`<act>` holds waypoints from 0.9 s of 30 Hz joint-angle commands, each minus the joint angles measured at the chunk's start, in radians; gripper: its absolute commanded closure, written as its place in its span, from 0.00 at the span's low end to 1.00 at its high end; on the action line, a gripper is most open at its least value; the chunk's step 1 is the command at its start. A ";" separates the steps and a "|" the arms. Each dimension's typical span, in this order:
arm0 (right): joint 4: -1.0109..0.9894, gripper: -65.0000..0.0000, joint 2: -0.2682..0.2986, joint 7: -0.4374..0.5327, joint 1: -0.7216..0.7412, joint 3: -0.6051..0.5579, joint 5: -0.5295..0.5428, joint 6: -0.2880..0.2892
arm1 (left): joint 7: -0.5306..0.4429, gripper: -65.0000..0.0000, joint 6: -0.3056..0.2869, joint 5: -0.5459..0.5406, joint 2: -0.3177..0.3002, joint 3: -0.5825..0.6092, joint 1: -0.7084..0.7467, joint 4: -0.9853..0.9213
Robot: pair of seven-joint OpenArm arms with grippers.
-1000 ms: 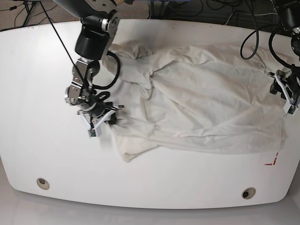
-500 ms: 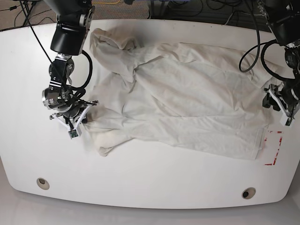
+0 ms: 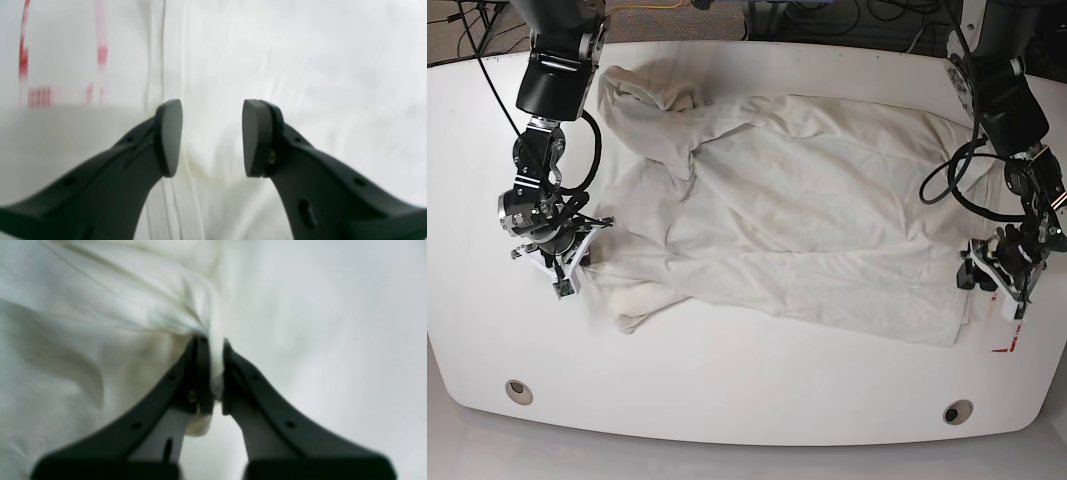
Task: Layout the t-shirt on the table in an organized manner, then fold the t-shirt properly
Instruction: 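Pull the held edges apart with both grippers to straighten the shirt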
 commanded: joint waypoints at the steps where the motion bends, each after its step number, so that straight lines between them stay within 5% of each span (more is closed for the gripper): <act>1: 0.017 0.96 0.033 0.018 0.030 0.006 0.002 -0.007 | -0.065 0.58 0.026 0.014 -0.028 -0.002 -0.059 -0.049; 7: 0.017 0.96 0.063 0.018 0.030 0.008 0.002 -0.007 | -0.209 0.58 0.087 0.071 -0.042 0.000 -0.111 -0.194; 15: 0.019 0.96 0.103 0.018 0.015 0.014 0.011 -0.007 | -0.355 0.58 0.092 0.132 -0.086 0.001 -0.177 -0.434; 27: 0.040 0.96 0.103 0.018 -0.037 0.066 0.011 0.060 | -0.428 0.58 0.092 0.161 -0.077 0.018 -0.196 -0.553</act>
